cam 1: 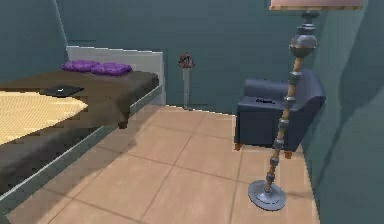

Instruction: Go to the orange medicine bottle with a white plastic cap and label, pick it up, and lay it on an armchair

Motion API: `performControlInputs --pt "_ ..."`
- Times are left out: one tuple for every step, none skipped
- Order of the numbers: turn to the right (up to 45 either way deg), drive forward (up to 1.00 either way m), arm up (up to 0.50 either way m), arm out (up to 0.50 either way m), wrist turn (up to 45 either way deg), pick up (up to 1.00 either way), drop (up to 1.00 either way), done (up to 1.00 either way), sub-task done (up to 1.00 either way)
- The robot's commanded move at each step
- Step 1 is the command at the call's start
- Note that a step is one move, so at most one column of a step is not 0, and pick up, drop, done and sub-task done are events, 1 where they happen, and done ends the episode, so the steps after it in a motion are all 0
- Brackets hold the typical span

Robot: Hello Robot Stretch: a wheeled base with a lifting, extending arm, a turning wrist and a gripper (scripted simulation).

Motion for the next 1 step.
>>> performControlInputs --pt "0.0 1.00 0.00 0.00 0.0 0.00 0.00 0.00 0.00"
